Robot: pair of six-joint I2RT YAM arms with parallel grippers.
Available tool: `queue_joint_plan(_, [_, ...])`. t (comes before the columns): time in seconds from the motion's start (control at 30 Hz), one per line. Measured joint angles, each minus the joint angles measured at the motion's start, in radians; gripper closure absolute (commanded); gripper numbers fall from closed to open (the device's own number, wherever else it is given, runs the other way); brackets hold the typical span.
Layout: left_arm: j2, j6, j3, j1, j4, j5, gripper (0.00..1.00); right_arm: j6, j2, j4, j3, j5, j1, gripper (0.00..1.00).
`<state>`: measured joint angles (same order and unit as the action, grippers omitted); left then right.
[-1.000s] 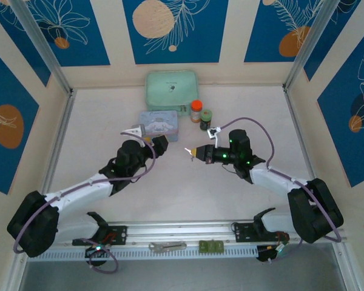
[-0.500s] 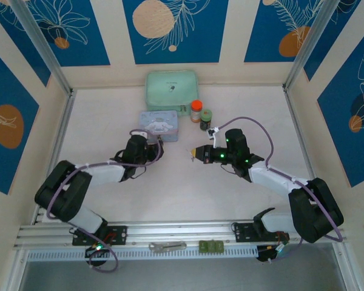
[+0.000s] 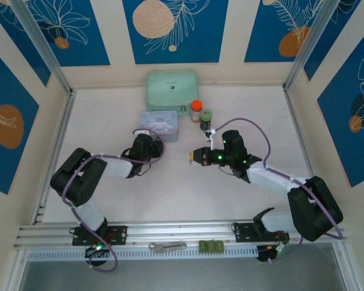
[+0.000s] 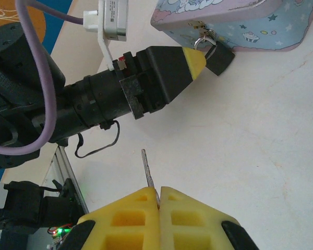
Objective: Unlock the padlock with the key
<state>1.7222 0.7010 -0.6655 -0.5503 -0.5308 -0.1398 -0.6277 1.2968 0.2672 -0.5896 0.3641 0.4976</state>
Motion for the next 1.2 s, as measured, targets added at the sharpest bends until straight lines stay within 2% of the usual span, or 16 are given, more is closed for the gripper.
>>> queue_joint_plan(0.17, [0.061,0.002,-0.017,-0.011,-0.021,-0.017,0.60,0.000,0.022,0.005,0.000,-0.003,0.000,1.00])
queue_joint_plan(0.4, [0.130,0.018,-0.050,-0.022,-0.096,-0.049,0.68,0.000,0.029,0.013,0.000,-0.002,0.003,1.00])
queue_joint_plan(0.7, [0.179,0.055,-0.069,-0.024,-0.175,-0.029,1.00,-0.002,0.038,0.022,0.000,-0.008,0.011,1.00])
queue_joint_plan(0.93, [0.113,0.089,-0.019,-0.024,-0.179,0.041,1.00,-0.054,0.108,0.109,0.008,-0.006,0.005,1.00])
queue_joint_plan(1.2, [0.040,0.235,0.032,-0.024,-0.199,0.194,1.00,-0.163,0.272,0.253,0.026,0.036,-0.015,1.00])
